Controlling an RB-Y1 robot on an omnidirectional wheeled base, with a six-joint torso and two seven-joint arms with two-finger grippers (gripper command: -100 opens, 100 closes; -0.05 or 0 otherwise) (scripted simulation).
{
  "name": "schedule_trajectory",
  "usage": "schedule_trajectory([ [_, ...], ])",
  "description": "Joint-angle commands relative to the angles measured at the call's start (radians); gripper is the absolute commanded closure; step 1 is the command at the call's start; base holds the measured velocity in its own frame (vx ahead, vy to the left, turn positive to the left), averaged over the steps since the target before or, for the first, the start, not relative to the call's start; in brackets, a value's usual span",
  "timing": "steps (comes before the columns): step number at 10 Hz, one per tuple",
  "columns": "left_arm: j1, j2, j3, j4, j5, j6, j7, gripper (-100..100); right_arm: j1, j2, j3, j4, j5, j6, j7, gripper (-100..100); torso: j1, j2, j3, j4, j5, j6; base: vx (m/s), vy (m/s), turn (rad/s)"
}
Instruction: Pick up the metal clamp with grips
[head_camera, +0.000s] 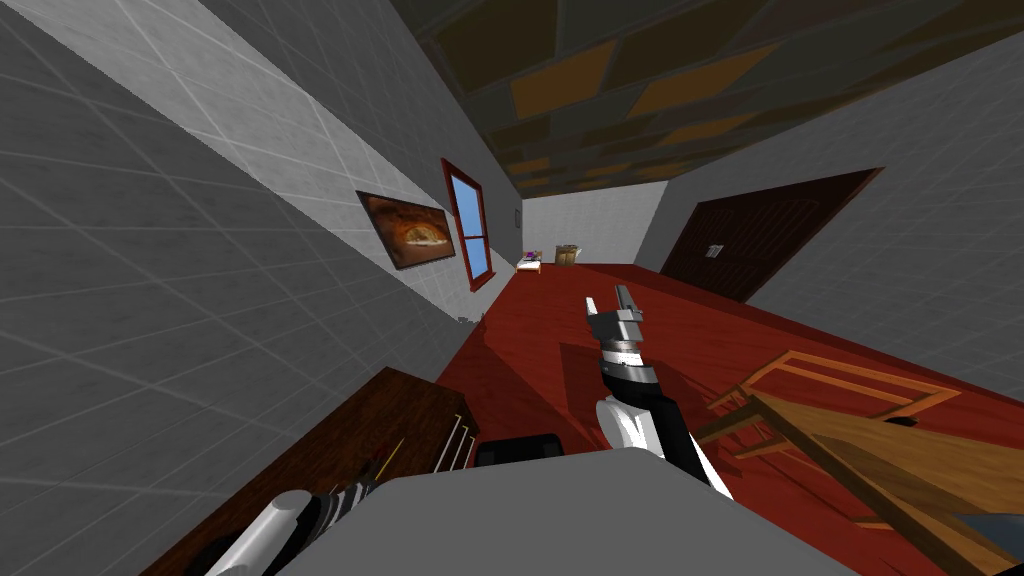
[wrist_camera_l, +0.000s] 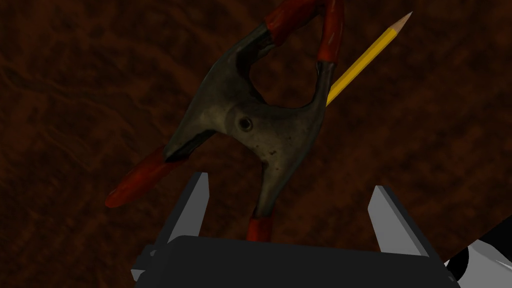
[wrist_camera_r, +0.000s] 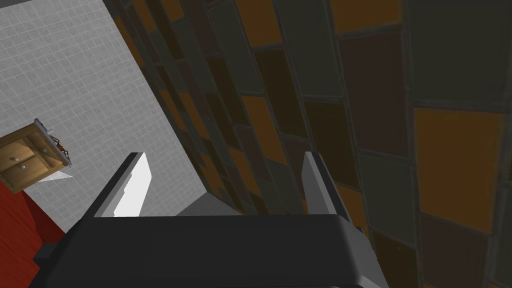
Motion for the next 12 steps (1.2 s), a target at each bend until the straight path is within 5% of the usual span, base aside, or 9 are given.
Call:
schedule_trajectory([
  [1, -0.006, 0.002, 0.007, 0.011, -0.050, -0.001, -0.008, -100, 0.000, 0.000, 0.000, 0.000, 0.000, 0.000, 0.000, 0, 0.000, 0.000, 0.000, 0.000, 0.000, 0.000, -0.010, 0.000, -0.001],
  [2, -0.006, 0.002, 0.007, 0.011, -0.065, -0.001, -0.008, -100, 0.000, 0.000, 0.000, 0.000, 0.000, 0.000, 0.000, 0, 0.000, -0.001, -0.001, 0.000, 0.000, 0.000, 0.000, 0.000, 0.000],
  [3, -0.052, -0.022, 0.057, 0.016, -0.103, 0.014, 0.039, -100, 0.000, 0.000, 0.000, 0.000, 0.000, 0.000, 0.000, 0, 0.000, -0.002, -0.001, -0.001, 0.000, 0.000, -0.052, 0.017, 0.043],
  [4, -0.053, -0.022, 0.079, 0.016, -0.121, 0.014, 0.039, -100, 0.000, 0.000, 0.000, 0.000, 0.000, 0.000, 0.000, 0, 0.001, -0.001, -0.001, 0.000, 0.000, 0.000, -0.064, 0.018, 0.004],
  [6, -0.053, -0.022, 0.079, 0.016, -0.183, 0.014, 0.039, -100, 0.000, 0.000, 0.000, 0.000, 0.000, 0.000, 0.000, 0, 0.000, 0.000, 0.000, 0.000, 0.000, 0.000, -0.023, 0.003, 0.002],
  [8, -0.049, -0.025, 0.077, 0.007, -0.189, 0.017, 0.046, -100, 0.000, 0.000, 0.000, 0.000, 0.000, 0.000, 0.000, 0, -0.001, -0.002, -0.001, -0.001, 0.000, 0.000, 0.000, 0.000, 0.000],
  [9, -0.050, -0.024, 0.077, 0.008, -0.191, 0.016, 0.045, 100, 0.000, 0.000, 0.000, 0.000, 0.000, 0.000, 0.000, 0, 0.000, -0.003, -0.002, -0.001, 0.000, 0.000, 0.000, 0.000, 0.000],
  [12, -0.050, -0.023, 0.077, 0.008, -0.190, 0.017, 0.045, 100, 0.000, 0.000, 0.000, 0.000, 0.000, 0.000, 0.000, 0, 0.003, -0.004, -0.003, -0.001, 0.003, 0.001, 0.000, 0.000, 0.000],
])
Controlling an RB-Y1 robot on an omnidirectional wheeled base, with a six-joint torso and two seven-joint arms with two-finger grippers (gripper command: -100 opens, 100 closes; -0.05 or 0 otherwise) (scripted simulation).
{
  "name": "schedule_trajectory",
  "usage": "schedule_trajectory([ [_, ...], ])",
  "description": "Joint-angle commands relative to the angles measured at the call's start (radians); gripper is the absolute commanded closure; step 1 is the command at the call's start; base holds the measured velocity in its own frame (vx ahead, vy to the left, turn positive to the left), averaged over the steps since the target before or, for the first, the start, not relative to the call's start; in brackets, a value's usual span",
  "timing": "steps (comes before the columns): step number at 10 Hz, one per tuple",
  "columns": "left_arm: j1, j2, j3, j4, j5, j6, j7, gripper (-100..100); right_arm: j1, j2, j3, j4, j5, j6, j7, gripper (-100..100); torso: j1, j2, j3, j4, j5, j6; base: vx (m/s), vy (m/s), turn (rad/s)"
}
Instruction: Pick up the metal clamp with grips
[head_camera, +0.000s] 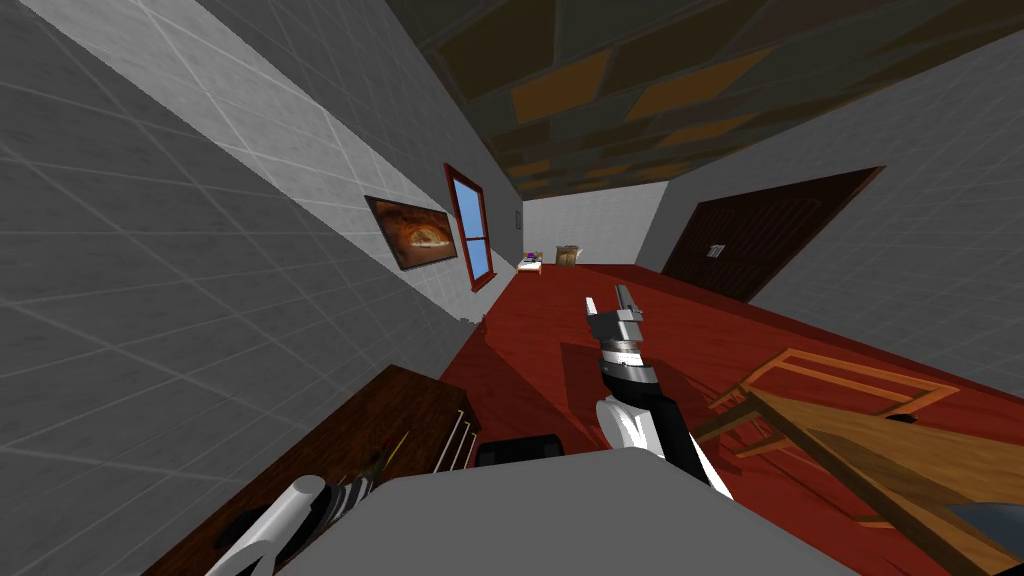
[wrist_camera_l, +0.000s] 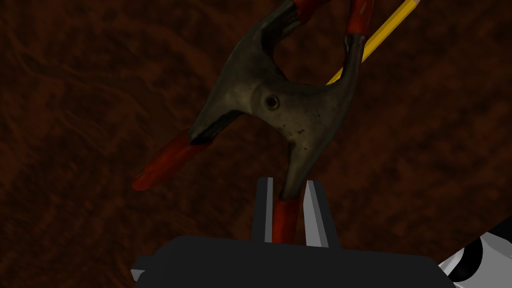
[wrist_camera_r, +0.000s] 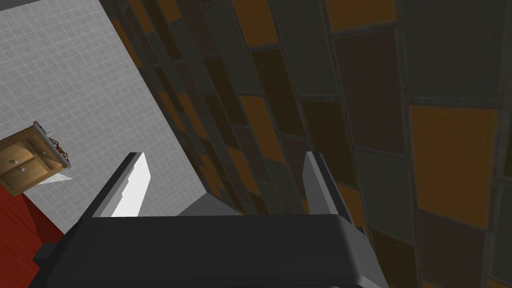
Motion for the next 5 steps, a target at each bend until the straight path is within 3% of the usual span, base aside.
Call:
schedule_trajectory([
  [1, 0.000, 0.000, 0.000, 0.000, 0.000, 0.000, 0.000, 100, 0.000, 0.000, 0.000, 0.000, 0.000, 0.000, 0.000, 0, 0.000, 0.000, 0.000, 0.000, 0.000, 0.000, 0.000, 0.000, 0.000],
  [2, 0.000, 0.000, 0.000, 0.000, 0.000, 0.000, 0.000, 0, 0.000, 0.000, 0.000, 0.000, 0.000, 0.000, 0.000, 0, 0.000, 0.000, 0.000, 0.000, 0.000, 0.000, 0.000, 0.000, 0.000],
  [3, 0.043, 0.025, -0.050, 0.004, 0.050, -0.018, -0.050, 100, 0.000, 0.000, 0.000, 0.000, 0.000, 0.000, 0.000, 0, 0.000, 0.000, 0.000, 0.000, 0.000, 0.000, 0.066, -0.020, -0.051],
  [4, 0.043, 0.025, -0.070, 0.004, 0.086, -0.018, -0.052, 100, 0.000, 0.000, 0.000, 0.000, 0.000, 0.000, 0.000, 0, 0.000, -0.003, -0.002, -0.001, -0.001, -0.001, 0.080, -0.011, 0.003],
  [5, 0.043, 0.025, -0.070, 0.004, 0.112, -0.018, -0.052, 100, 0.000, 0.000, 0.000, 0.000, 0.000, 0.000, 0.000, 0, -0.001, -0.005, -0.003, -0.001, -0.001, 0.000, 0.040, -0.003, 0.005],
])
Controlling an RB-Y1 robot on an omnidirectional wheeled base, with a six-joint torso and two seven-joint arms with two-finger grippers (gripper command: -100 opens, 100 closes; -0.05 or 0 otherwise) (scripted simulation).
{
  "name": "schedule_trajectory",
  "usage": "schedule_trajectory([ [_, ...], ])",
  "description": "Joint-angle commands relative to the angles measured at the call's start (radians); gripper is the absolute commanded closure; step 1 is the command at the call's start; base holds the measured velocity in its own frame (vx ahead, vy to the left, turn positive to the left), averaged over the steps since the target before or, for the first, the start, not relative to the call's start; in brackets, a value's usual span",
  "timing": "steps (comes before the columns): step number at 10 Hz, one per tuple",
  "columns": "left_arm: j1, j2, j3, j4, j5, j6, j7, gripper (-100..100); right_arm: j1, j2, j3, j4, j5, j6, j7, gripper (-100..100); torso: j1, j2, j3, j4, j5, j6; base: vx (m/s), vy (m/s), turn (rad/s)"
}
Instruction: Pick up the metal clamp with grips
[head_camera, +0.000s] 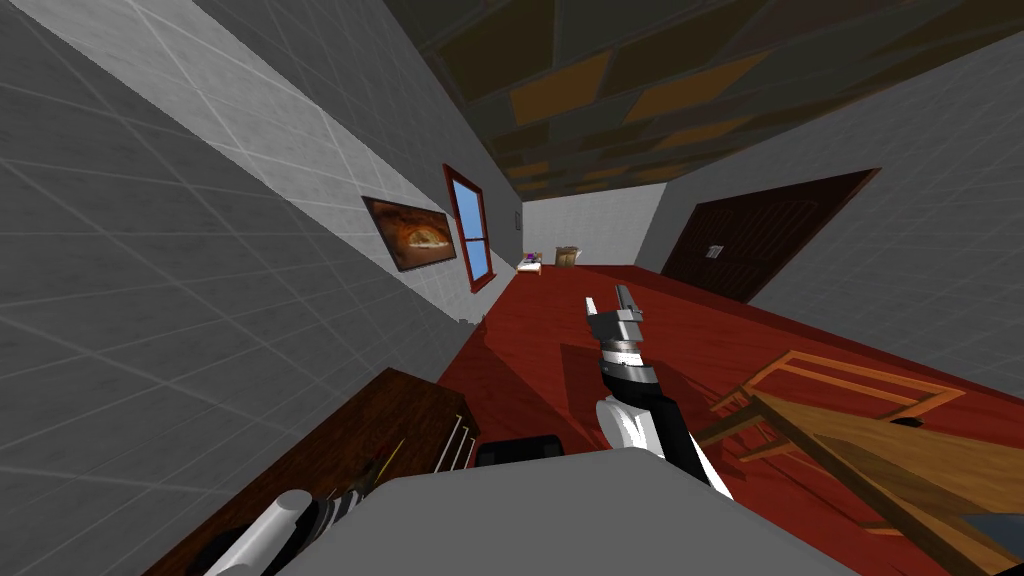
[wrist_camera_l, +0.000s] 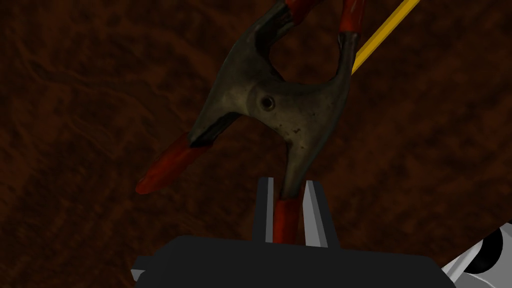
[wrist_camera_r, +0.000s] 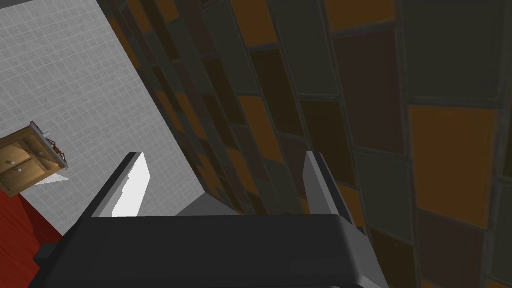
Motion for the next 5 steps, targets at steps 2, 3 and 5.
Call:
schedule_trajectory([
  [2, 0.045, 0.025, -0.054, -0.001, 0.069, -0.018, -0.050, 100, 0.000, 0.000, 0.000, 0.000, 0.000, 0.000, 0.000, 0, 0.000, 0.001, 0.001, 0.000, 0.000, 0.000, 0.031, -0.007, -0.034],
  [3, 0.045, 0.025, -0.076, -0.001, 0.094, -0.018, -0.051, 100, 0.000, 0.000, 0.000, 0.000, 0.000, 0.000, 0.000, 0, 0.000, 0.000, 0.000, 0.000, 0.000, -0.001, 0.066, -0.012, -0.009],
  [5, 0.045, 0.025, -0.076, -0.001, 0.138, -0.018, -0.051, 100, 0.000, 0.000, 0.000, 0.000, 0.000, 0.000, 0.000, 0, 0.001, 0.001, 0.000, 0.000, 0.000, 0.000, 0.016, -0.005, 0.012],
])
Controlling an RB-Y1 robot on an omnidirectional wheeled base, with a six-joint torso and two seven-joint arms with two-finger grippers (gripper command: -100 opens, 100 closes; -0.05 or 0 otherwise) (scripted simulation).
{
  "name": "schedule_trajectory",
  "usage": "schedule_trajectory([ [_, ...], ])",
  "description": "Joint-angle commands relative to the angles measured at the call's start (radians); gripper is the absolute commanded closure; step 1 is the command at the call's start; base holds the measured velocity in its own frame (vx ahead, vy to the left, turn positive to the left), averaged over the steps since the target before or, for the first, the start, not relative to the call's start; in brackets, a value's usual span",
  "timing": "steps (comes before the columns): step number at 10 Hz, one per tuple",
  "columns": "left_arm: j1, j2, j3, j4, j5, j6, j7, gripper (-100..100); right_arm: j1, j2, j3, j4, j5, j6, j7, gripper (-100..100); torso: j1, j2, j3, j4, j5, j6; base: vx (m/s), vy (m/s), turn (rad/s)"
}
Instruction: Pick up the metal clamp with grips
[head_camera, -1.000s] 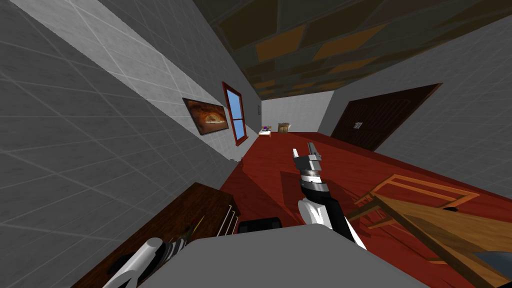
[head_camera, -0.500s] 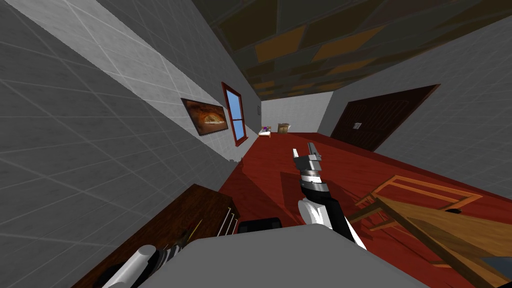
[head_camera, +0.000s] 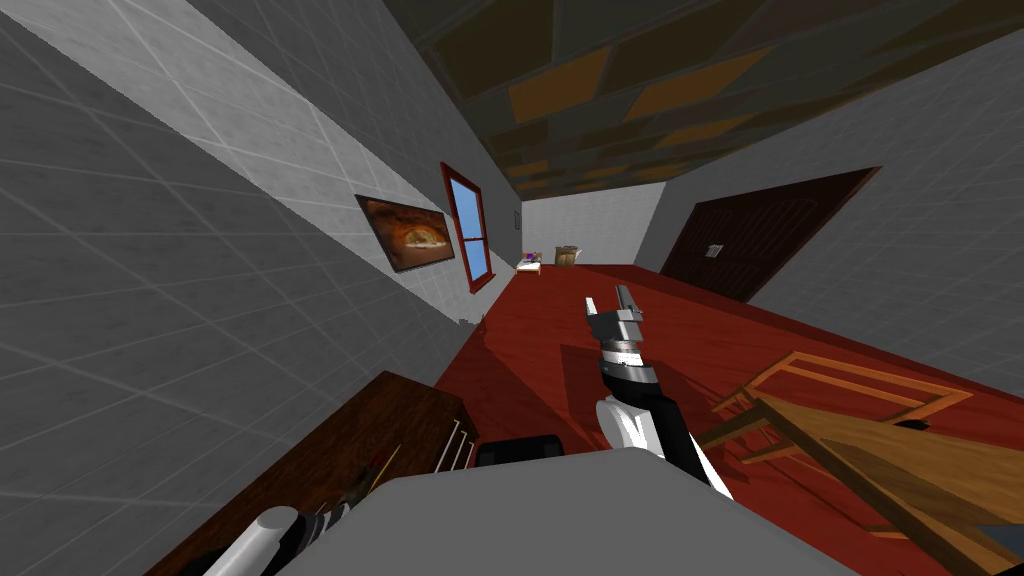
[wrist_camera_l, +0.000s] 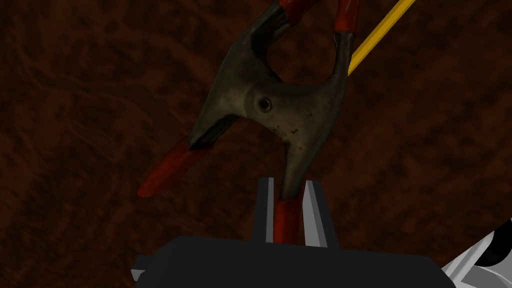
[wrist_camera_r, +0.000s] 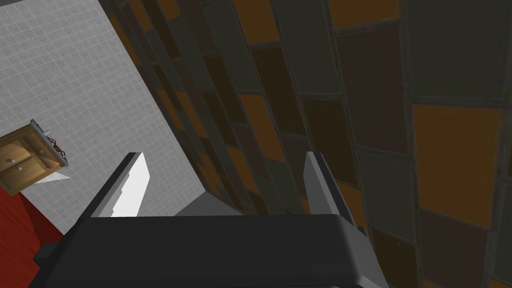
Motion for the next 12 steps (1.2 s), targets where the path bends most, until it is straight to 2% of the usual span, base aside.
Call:
schedule_trajectory([
  [1, 0.001, 0.000, -0.001, -0.003, 0.043, -0.001, -0.002, 100, 0.000, 0.000, 0.000, 0.000, 0.000, 0.000, 0.000, 0, 0.000, 0.000, 0.000, 0.000, 0.000, 0.000, -0.005, 0.000, -0.011],
  [2, 0.047, 0.025, -0.050, -0.007, 0.079, -0.016, -0.048, 100, 0.000, 0.000, 0.000, 0.000, 0.000, 0.000, 0.000, 0, 0.000, 0.001, 0.001, 0.000, 0.000, 0.000, 0.058, -0.013, -0.057],
  [3, 0.047, 0.025, -0.073, -0.007, 0.099, -0.016, -0.048, 100, 0.000, 0.000, 0.000, 0.000, 0.000, 0.000, 0.000, 0, 0.000, -0.001, -0.001, -0.001, -0.001, -0.001, 0.074, -0.014, 0.003],
  [5, 0.047, 0.025, -0.073, -0.007, 0.167, -0.016, -0.048, 100, 0.000, 0.000, 0.000, 0.000, 0.000, 0.000, 0.000, 0, 0.000, -0.002, -0.001, 0.000, -0.001, 0.000, 0.017, -0.003, 0.006],
  [6, 0.047, 0.025, -0.073, -0.007, 0.176, -0.016, -0.048, 100, 0.000, 0.000, 0.000, 0.000, 0.000, 0.000, 0.000, 0, 0.000, 0.000, 0.000, 0.000, -0.001, 0.000, -0.006, 0.001, -0.010],
  [7, 0.093, 0.049, -0.122, -0.012, 0.217, -0.031, -0.094, 100, 0.000, 0.000, 0.000, 0.000, 0.000, 0.000, 0.000, 0, 0.000, 0.001, 0.001, 0.000, -0.001, 0.000, 0.056, -0.021, -0.047],
  [8, 0.093, 0.049, -0.144, -0.029, 0.218, -0.031, -0.067, 100, 0.000, 0.000, 0.000, 0.000, 0.000, 0.000, 0.000, 0, -0.002, -0.001, 0.000, 0.000, -0.002, -0.001, 0.068, -0.017, 0.009],
  [10, 0.093, 0.049, -0.144, -0.012, 0.275, -0.031, -0.094, 100, 0.000, 0.000, 0.000, 0.000, 0.000, 0.000, 0.000, 0, -0.001, -0.001, -0.001, 0.000, -0.001, 0.000, 0.021, 0.001, -0.003],
  [11, 0.093, 0.049, -0.144, -0.012, 0.306, -0.031, -0.094, 100, 0.000, 0.000, 0.000, 0.000, 0.000, 0.000, 0.000, 0, -0.001, 0.000, 0.000, 0.000, -0.002, 0.000, -0.006, 0.004, 0.000],
  [12, 0.139, 0.073, -0.194, -0.017, 0.337, -0.046, -0.141, 100, 0.000, 0.000, 0.000, 0.000, 0.000, 0.000, 0.000, 0, -0.001, 0.001, 0.001, 0.001, -0.002, 0.000, 0.050, -0.016, -0.066],
])
